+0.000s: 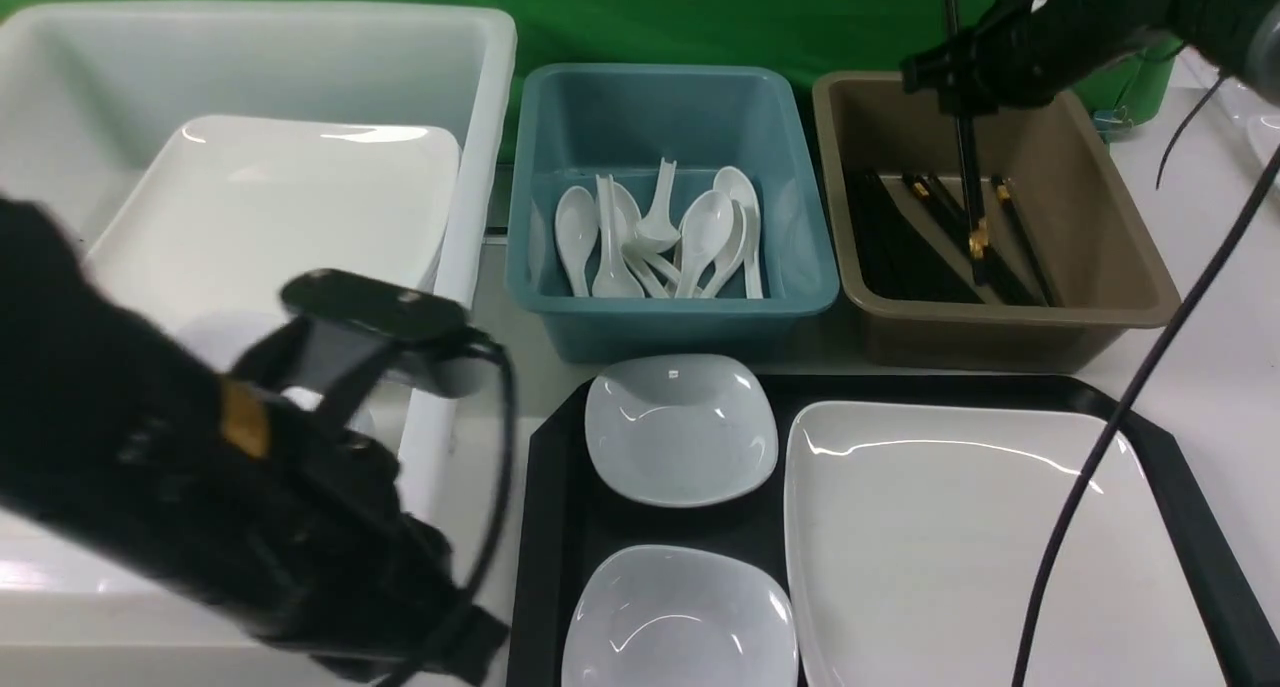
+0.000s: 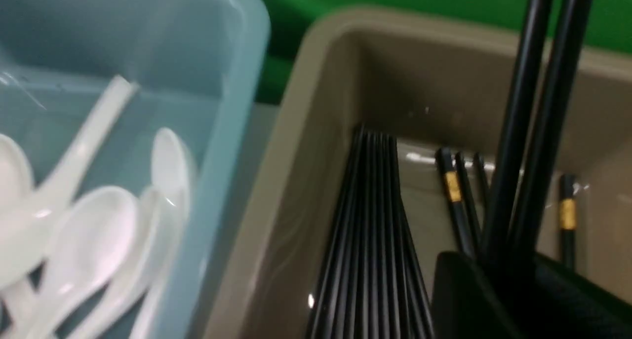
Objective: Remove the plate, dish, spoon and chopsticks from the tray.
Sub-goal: Use the right arm to put the chopsticks into the small storage box on the right, then use the left arm to grab a small plate from the dinner plate
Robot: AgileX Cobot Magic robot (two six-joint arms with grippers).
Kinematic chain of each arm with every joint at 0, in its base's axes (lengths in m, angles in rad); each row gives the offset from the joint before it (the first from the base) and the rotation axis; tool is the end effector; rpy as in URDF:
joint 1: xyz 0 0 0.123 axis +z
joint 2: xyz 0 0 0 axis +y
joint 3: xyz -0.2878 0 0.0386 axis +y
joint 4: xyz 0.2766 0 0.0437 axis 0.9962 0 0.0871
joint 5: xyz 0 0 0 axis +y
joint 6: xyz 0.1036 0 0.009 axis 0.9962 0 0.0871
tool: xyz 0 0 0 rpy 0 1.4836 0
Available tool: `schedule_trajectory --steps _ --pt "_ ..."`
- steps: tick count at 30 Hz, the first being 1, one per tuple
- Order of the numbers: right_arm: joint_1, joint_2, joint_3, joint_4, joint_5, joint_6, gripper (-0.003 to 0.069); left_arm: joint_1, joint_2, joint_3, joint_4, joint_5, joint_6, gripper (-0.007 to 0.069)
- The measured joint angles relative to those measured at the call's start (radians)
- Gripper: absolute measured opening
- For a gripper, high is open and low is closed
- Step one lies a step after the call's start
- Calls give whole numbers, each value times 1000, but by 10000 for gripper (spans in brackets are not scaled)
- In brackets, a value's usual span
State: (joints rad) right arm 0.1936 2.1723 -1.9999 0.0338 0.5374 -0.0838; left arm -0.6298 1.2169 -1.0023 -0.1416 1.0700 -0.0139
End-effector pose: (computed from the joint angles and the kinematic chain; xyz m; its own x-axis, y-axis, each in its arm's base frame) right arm 0.5483 0.1093 0.2734 -0.5599 -0.1655 -0.8118 -0.2372 0.9709 -0.0344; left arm 0.1977 -0.1600 0.2942 -0.7997 0.4820 -0.3580 0.5575 0.8174 -0.1450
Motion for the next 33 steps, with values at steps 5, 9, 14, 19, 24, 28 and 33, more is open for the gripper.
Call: schedule_trajectory --steps 5,9,14,19,24,28,33 --pt "0 -6 -11 -21 81 0 339 -51 128 -131 29 -4 -46 8" --pt "0 -70 -19 -82 246 0 288 -53 186 -181 28 -13 -49 8" --pt "0 -234 -18 -132 513 -15 61 -77 268 -201 44 -89 -17 12" --pt "0 -422 83 -136 594 -51 20 -99 369 -201 89 -169 -8 44" --pt "0 -669 308 -114 591 -64 20 -99 456 -201 151 -238 -25 169" --pt "0 -865 501 -15 572 -64 20 -99 524 -208 227 -254 -70 335" --pt "0 -1051 707 129 545 -134 20 -98 597 -240 243 -270 -75 510"
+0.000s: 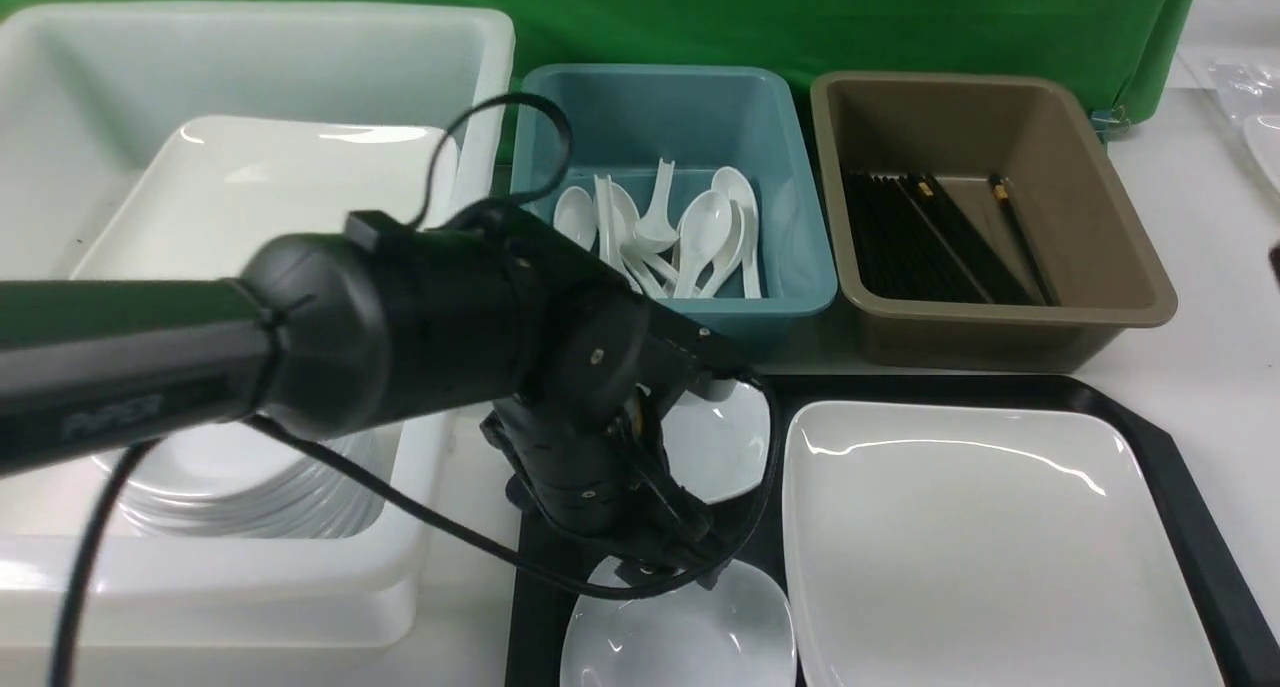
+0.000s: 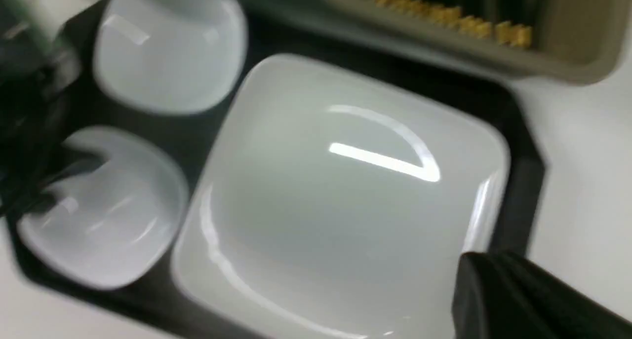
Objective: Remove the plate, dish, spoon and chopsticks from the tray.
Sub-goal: Use the left arm to grab a small plate from the dinner plate
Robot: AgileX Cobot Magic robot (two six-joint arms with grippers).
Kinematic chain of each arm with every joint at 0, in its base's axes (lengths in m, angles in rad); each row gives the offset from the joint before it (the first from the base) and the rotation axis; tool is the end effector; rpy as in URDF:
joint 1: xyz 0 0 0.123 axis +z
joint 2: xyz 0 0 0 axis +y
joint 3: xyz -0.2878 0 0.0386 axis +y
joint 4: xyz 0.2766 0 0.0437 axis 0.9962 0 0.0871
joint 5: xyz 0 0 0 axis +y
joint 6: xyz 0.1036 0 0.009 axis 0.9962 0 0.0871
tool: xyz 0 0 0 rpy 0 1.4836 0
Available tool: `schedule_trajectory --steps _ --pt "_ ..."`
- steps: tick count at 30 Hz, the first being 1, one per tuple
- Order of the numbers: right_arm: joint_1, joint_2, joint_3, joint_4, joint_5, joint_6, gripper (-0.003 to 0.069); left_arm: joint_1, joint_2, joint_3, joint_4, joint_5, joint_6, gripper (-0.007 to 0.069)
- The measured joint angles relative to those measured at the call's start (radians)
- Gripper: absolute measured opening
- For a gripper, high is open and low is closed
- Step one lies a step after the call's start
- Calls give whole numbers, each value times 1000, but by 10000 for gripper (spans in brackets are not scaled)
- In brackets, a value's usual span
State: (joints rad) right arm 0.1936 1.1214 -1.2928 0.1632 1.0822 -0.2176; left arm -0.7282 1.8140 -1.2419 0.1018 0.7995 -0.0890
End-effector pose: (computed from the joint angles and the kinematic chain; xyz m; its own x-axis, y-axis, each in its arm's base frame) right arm 0.2377 0.0618 0.4141 -0.6690 -0.2724 -0.6916 -0.3841 0.9233 0.0080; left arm 0.2980 -0.2556 0.1806 -0.7269 0.6242 -0.2862 0.6353 0.7695 0.0647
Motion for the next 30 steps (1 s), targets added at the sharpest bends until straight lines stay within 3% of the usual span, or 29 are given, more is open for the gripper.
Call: schedule_trajectory --steps 4,14,22,30 --pt "0 -141 119 47 -43 -34 20 0 54 -11 0 -37 0 575" --pt "0 -327 161 56 -60 -38 20 0 121 -18 -36 -65 2 563" --pt "0 -346 161 56 -62 -39 20 1 117 -23 -49 -1 -16 244" --pt "0 -346 161 56 -62 -39 20 1 102 -27 -46 21 -25 232"
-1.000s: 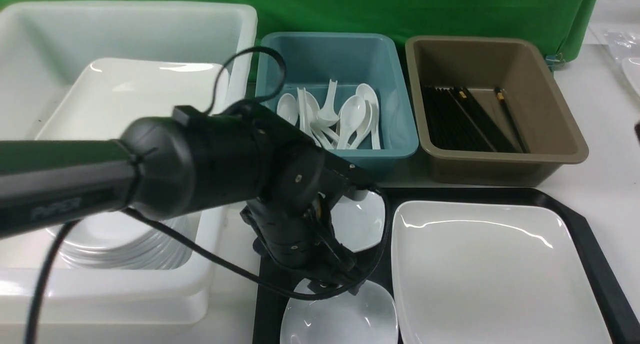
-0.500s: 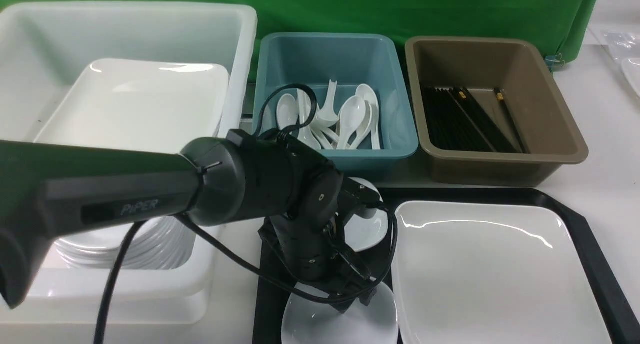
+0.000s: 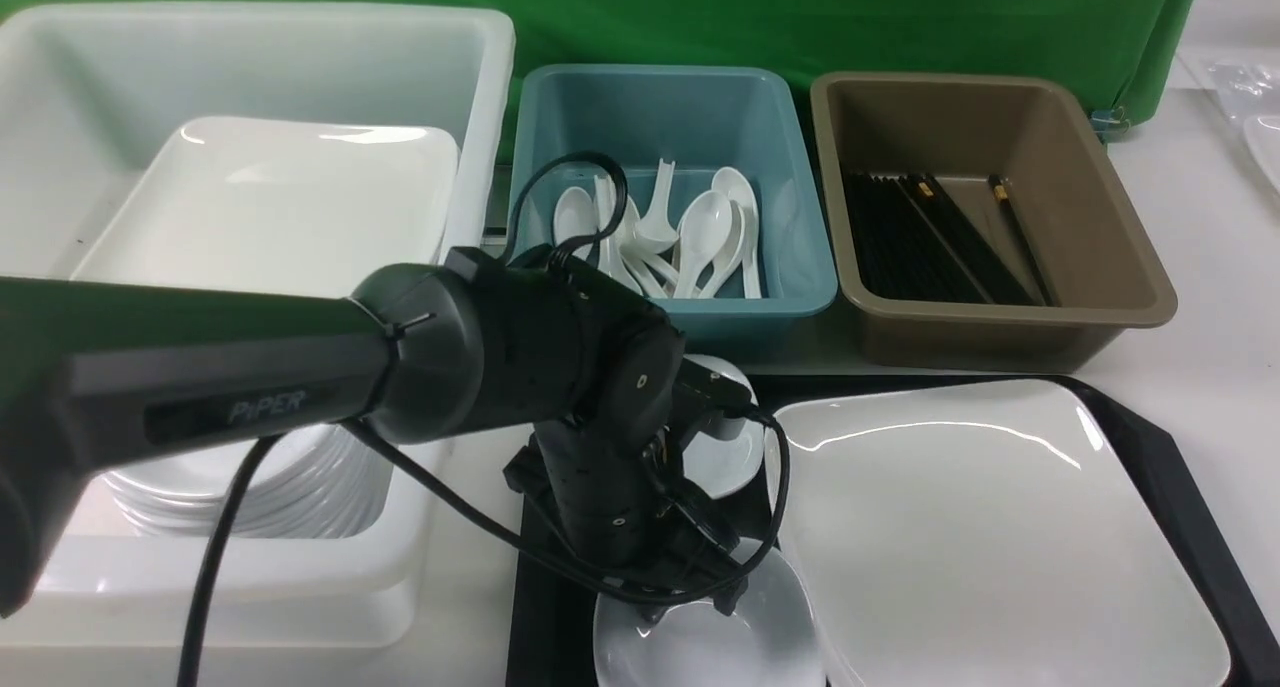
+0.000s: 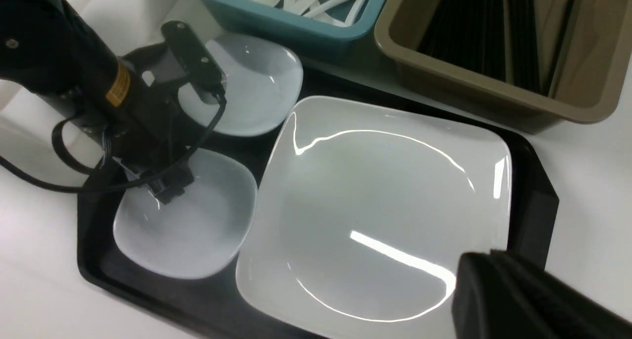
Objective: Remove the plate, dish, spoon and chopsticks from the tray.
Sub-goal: Use the left arm to grab a small plate from the dinner plate, then use the left arm to put the small plate into the large storage box on the left
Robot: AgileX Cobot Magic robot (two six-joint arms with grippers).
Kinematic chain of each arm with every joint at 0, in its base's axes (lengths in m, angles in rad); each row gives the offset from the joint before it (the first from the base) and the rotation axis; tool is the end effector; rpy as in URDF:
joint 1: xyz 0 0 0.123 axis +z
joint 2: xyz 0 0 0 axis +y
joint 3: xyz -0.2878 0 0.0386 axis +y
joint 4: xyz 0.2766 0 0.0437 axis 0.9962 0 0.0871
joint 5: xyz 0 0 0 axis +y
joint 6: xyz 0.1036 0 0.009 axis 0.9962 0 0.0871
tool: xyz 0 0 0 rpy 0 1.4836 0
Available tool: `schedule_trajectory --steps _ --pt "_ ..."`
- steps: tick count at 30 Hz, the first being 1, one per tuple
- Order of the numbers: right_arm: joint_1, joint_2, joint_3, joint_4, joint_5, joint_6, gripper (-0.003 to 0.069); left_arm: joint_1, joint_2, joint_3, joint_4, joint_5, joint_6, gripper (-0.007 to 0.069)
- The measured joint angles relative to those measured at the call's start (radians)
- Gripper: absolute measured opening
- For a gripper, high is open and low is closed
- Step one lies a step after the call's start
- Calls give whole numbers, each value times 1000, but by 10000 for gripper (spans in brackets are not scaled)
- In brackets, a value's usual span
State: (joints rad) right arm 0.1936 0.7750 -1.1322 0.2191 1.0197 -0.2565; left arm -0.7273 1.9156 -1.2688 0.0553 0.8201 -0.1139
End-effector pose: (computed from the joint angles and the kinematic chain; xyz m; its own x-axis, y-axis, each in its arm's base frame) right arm 0.1450 0.0481 0.4349 -0.4718 -0.2327 -0.8504 -0.4127 0.9106 -0.0202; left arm 0.3019 -0.2631 0.1470 -0.7812 0.5936 -0.1931 0.6009 0.7990 0.0251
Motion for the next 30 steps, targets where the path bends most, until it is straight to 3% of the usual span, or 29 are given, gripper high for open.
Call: schedule_trajectory --steps 6,10,26,30 --pt "0 0 0 0 -1 -5 20 -1 -111 1 11 62 -1 74" --pt "0 0 0 0 -1 -11 20 -1 -184 4 26 78 -1 24" --pt "0 0 0 0 -3 -20 20 13 -380 -44 17 145 0 20" --pt "0 0 0 0 -4 -20 20 161 -507 -104 -13 183 0 20"
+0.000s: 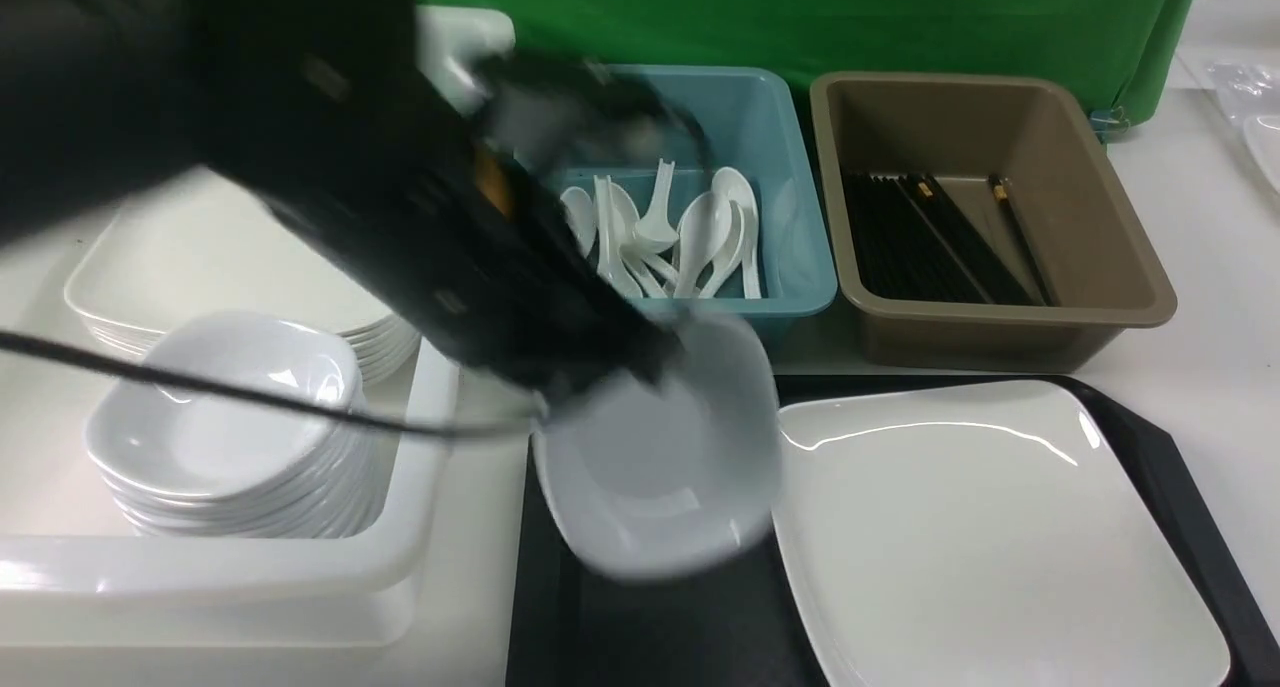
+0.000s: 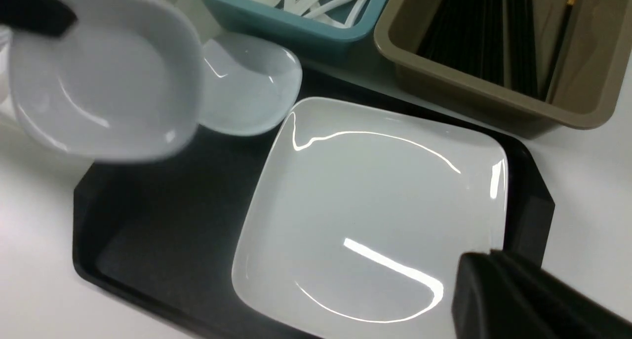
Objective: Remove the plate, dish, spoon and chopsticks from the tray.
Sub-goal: Use the left arm to put the small plate into the large storage box on the left
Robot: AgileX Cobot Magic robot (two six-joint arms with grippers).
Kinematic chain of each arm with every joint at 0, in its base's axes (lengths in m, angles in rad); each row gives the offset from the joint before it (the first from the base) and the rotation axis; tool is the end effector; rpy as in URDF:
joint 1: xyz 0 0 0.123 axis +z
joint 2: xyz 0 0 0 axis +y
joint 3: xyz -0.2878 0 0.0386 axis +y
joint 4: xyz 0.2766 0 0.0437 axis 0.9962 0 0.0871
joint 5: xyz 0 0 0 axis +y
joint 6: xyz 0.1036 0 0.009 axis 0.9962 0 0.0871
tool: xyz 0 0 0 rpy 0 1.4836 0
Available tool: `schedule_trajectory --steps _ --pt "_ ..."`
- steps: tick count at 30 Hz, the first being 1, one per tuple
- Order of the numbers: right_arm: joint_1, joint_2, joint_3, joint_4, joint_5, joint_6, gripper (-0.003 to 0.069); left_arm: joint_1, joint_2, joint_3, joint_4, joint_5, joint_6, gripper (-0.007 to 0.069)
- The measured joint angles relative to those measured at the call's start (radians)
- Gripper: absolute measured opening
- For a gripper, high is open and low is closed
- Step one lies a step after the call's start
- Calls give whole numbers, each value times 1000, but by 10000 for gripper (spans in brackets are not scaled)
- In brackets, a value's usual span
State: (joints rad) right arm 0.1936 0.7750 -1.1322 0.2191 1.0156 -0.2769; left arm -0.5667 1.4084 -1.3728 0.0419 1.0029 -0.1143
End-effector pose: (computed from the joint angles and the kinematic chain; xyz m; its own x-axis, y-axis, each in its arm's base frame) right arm 0.1453 0.0481 0.4352 -0.4602 -0.2499 -0.8519 -0.4214 0.9061 -0.0381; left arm 0.2803 -0.1740 0.3625 -0.7314 0.3569 -0.5811 0.4541 0.8906 -0.0246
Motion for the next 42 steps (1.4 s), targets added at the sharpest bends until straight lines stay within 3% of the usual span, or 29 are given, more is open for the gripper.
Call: schedule_trajectory --steps 2,3,5,7,9,11,12,15,25,31,32,34,36,39,42 --pt "0 0 0 0 0 0 20 73 -42 -5 -14 8 0 20" --pt "0 0 0 0 0 0 20 201 -100 -7 -42 28 4 20" --pt "0 0 0 0 0 0 20 277 -129 -4 -60 38 13 20" --pt "0 0 0 0 -1 0 20 511 -208 54 -136 24 61 20" --pt "0 0 0 0 -3 0 20 586 -226 86 -176 15 86 20" --pt "0 0 0 0 -5 0 20 757 -248 179 -321 -8 181 20" --pt "0 0 0 0 -5 0 20 757 -248 187 -333 -8 181 20" --pt "0 0 0 0 -7 0 20 901 -231 313 -522 -50 346 20" --pt "0 0 0 0 -33 0 20 936 -160 414 -532 -110 426 41" --pt "0 0 0 1 -33 1 27 936 -158 411 -491 -157 430 273" --pt "0 0 0 1 -33 1 27 936 -158 410 -490 -157 430 283" --pt "0 0 0 1 -33 1 31 936 -167 369 -471 -143 430 424" --pt "0 0 0 1 -33 0 32 936 -183 325 -464 -122 433 478" --pt "0 0 0 1 -32 0 34 913 -217 245 -462 -79 440 492" --pt "0 0 0 1 -30 0 34 831 -239 195 -501 -60 442 417"
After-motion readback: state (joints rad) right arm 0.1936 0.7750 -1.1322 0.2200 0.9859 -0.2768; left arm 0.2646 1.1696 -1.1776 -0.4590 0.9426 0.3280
